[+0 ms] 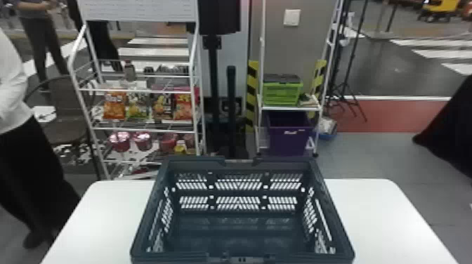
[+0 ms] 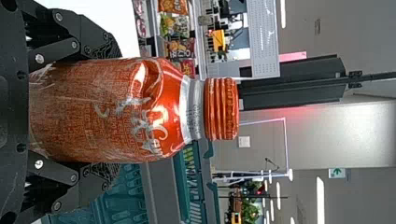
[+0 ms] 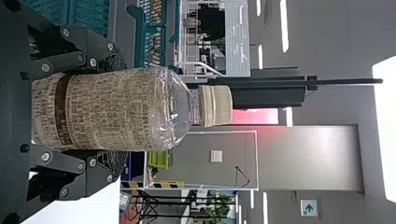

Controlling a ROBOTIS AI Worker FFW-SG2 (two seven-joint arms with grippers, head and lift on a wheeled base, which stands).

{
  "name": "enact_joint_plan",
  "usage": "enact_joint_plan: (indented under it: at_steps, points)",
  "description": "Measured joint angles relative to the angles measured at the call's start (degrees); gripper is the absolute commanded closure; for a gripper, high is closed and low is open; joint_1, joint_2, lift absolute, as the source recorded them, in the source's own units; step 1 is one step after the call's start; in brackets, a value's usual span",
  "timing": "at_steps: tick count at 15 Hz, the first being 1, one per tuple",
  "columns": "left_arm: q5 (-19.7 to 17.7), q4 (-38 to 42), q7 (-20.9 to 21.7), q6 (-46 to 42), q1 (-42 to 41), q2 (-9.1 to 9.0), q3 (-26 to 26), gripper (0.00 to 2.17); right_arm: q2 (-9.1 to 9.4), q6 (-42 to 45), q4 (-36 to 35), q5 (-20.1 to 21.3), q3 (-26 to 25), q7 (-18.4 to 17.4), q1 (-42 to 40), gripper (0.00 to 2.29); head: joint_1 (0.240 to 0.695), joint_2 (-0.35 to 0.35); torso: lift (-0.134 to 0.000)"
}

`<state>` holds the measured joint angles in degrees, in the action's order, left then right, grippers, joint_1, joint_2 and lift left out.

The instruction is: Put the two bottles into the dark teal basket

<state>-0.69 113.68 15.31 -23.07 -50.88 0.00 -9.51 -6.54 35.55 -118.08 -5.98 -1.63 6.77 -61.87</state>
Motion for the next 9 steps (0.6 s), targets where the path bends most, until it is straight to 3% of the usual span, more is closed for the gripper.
enact_joint_plan:
  at_steps: [9]
  points:
    - [0.1,-0.8,-0.3,-0.2,0.4,0.00,0.0,2.15,0.20,0.0,0.2,0.0,0.0,0.0,0.0,1.60,0.499,0.000,0.000]
